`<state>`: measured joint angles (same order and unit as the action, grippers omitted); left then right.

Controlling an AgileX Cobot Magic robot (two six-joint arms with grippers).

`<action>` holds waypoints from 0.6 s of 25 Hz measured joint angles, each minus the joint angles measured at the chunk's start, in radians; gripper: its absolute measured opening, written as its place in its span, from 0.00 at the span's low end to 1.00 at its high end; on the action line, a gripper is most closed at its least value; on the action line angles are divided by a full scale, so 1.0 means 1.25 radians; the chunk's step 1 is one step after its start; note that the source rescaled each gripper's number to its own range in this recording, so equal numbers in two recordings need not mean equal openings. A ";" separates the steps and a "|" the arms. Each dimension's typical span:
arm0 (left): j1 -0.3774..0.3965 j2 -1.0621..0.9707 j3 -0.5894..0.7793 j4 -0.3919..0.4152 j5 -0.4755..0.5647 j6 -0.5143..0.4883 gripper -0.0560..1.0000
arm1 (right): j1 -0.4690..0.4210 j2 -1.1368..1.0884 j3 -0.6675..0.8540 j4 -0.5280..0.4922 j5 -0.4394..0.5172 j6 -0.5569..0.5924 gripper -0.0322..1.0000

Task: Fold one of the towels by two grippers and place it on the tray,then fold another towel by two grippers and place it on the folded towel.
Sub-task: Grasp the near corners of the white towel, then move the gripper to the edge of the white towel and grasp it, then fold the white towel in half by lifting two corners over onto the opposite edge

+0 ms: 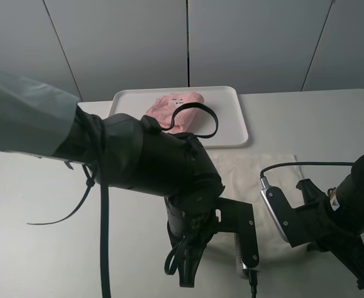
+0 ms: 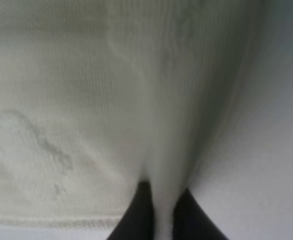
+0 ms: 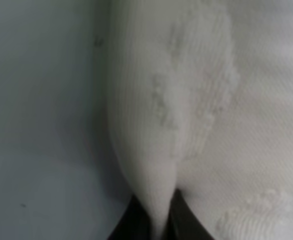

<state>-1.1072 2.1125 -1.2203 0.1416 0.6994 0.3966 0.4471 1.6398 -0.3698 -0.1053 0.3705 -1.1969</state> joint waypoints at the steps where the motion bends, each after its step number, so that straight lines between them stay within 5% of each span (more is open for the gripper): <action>1: 0.000 0.000 0.000 0.000 0.000 0.000 0.06 | 0.000 0.000 0.000 0.005 0.000 0.011 0.05; 9: 0.000 -0.009 0.000 -0.009 0.002 0.000 0.06 | 0.000 -0.028 0.003 0.050 -0.002 0.137 0.04; 15: 0.000 -0.049 0.001 -0.016 -0.002 -0.016 0.06 | 0.000 -0.120 0.011 0.068 0.077 0.183 0.04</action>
<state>-1.1072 2.0513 -1.2185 0.1222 0.6965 0.3766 0.4471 1.4899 -0.3555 -0.0201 0.4667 -0.9678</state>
